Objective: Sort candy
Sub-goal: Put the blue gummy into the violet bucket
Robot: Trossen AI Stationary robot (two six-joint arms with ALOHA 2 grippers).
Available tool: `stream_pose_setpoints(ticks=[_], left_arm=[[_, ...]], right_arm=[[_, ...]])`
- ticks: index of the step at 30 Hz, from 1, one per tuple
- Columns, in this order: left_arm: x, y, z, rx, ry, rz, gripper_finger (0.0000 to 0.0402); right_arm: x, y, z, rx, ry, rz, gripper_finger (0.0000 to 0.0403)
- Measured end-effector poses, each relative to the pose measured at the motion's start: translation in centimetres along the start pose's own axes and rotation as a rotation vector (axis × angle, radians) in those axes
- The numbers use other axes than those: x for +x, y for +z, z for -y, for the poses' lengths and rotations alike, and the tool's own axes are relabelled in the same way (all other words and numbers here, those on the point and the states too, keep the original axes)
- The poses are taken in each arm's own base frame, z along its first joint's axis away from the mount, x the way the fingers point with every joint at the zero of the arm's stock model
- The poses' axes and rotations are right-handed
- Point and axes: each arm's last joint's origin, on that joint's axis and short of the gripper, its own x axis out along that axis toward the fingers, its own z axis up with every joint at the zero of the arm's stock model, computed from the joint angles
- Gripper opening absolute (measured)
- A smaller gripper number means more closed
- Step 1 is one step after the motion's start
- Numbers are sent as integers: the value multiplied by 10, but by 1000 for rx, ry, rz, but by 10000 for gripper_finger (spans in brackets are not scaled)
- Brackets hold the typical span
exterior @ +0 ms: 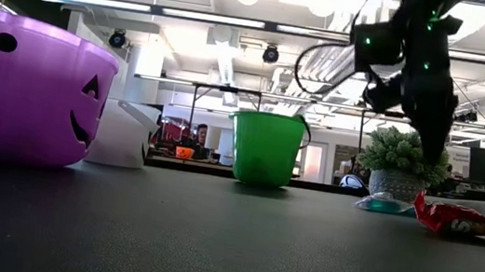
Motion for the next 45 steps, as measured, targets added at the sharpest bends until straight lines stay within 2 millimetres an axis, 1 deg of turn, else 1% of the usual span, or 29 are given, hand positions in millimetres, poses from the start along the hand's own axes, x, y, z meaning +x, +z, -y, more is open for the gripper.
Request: stream_pose_setpoints(ticks=[7, 12, 17, 21, 24, 27, 31, 32, 37, 39, 41, 43, 45], left_arm=[[0, 0, -1, -9, 18, 9, 186], [0, 2, 0, -5, 15, 28, 186], [0, 2, 0, -6, 27, 36, 186], [0, 3, -1, -6, 52, 48, 186], [0, 4, 0, 0, 55, 65, 186], [0, 5, 1, 2, 52, 73, 186], [0, 5, 0, 2, 58, 76, 186], [0, 5, 0, 1, 59, 76, 186], [0, 7, 1, 7, 79, 114, 186], [0, 10, 1, 12, 82, 142, 186], [0, 12, 2, 17, 75, 163, 186], [-1, 14, 3, 22, 65, 185, 186], [-1, 17, 4, 28, 60, 219, 186]], right_arm=[[32, -4, 4, -34, 6, 31, 122], [49, -6, 7, -95, -38, 74, 122], [63, -10, 9, -132, -43, 87, 122], [63, -8, 9, -117, -31, 100, 120], [63, -8, 9, -86, -28, 100, 104], [63, -8, 9, -70, -27, 99, 70], [63, -9, 9, -61, -23, 97, 12], [63, -8, 8, -50, -21, 98, 7], [62, -8, 7, 13, 16, 94, 12], [57, -4, 6, 21, 35, 110, 4], [49, 2, 3, 21, 48, 144, 2], [37, 10, 0, 8, 59, 188, 3], [21, 20, -4, -10, 73, 248, 2]])
